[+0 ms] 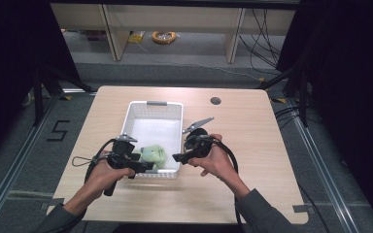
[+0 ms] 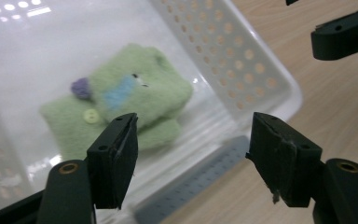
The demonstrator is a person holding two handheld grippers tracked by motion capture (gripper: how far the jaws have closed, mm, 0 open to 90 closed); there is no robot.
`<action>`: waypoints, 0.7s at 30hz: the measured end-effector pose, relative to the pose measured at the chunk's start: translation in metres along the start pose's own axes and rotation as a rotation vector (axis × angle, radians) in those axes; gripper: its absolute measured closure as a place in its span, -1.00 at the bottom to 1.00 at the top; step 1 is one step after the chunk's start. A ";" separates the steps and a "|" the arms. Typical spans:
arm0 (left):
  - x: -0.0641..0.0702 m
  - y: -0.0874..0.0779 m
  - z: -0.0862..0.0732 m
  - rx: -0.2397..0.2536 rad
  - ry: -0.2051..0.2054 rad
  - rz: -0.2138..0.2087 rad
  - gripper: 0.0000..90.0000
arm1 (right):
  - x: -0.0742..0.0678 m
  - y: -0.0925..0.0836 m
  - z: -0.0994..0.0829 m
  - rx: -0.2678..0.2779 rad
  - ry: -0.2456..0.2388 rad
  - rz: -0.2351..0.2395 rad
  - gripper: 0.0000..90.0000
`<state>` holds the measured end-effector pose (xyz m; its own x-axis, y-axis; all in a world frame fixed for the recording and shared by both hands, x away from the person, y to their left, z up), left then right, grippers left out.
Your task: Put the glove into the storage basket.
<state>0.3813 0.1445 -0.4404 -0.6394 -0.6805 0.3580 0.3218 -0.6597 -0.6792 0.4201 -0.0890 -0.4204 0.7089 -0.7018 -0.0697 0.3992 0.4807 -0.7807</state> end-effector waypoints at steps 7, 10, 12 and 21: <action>0.022 0.006 -0.009 0.001 0.033 -0.040 -0.39 | 0.016 -0.017 -0.021 0.056 0.030 0.019 -0.23; 0.035 0.006 -0.012 0.036 0.070 -0.042 -0.34 | 0.022 -0.026 -0.030 0.059 0.047 0.020 -0.23; 0.042 0.005 -0.011 0.051 0.092 -0.032 -0.35 | 0.027 -0.030 -0.036 0.081 0.052 0.020 -0.23; 0.064 -0.002 -0.012 0.061 0.172 -0.020 -0.35 | 0.039 -0.048 -0.062 0.116 0.093 0.010 -0.23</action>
<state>0.3317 0.1057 -0.4238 -0.7544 -0.6059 0.2524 0.3461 -0.6940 -0.6314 0.3926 -0.1726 -0.4243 0.6585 -0.7396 -0.1388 0.4602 0.5417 -0.7034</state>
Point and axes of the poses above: each handheld gripper's, and its own axes: y roughly forward along the jaws, z roughly out of its top, x roughly to its right, the point moved 2 cm from there along y, roughly forward along the jaws, and after that the axes turned 8 degrees about -z, right-handed, at the moved point
